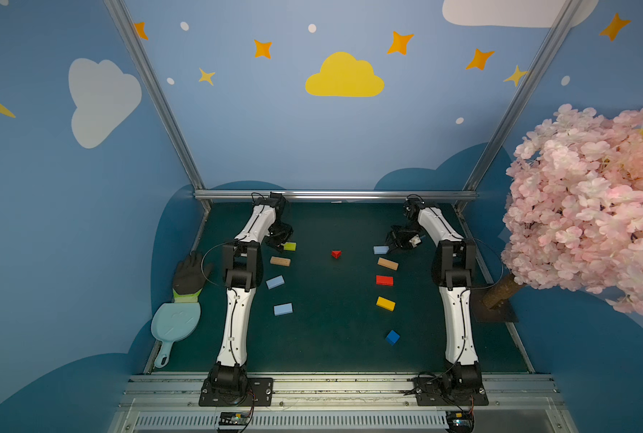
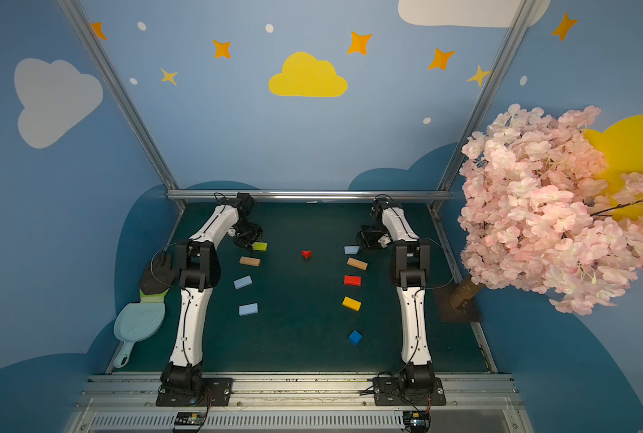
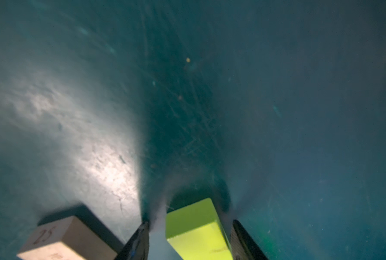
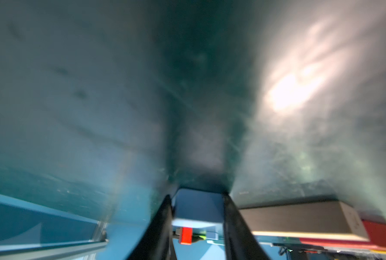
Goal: Assemble a heart with building blocks
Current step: Pick up the building block from the center of the board.
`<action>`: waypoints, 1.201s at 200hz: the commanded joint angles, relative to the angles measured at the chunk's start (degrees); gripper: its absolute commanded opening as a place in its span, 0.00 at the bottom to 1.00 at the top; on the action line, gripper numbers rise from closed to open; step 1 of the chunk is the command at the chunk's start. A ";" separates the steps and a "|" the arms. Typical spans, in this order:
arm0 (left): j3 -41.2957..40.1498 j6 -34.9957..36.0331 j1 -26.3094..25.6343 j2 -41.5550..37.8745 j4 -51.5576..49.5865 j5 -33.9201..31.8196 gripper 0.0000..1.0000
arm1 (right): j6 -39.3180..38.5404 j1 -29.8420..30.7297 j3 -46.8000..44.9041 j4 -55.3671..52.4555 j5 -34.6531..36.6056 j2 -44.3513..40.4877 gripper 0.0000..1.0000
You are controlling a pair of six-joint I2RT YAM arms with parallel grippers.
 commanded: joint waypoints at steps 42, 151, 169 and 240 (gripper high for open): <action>1.95 1.13 0.21 2.98 -2.47 -1.72 0.34 | -0.99 -0.06 1.15 -0.51 0.80 2.80 0.02; -3.43 10.13 -3.75 -2.79 -2.06 -4.46 0.21 | -17.22 6.24 3.10 -0.06 0.62 1.38 0.00; -4.97 10.78 -5.29 -4.05 -1.48 -4.55 0.21 | -18.09 8.12 3.36 0.03 0.99 0.49 0.00; -5.33 12.01 -10.55 -4.81 -0.72 -3.60 0.19 | -21.10 12.00 9.62 -3.36 0.14 3.47 0.00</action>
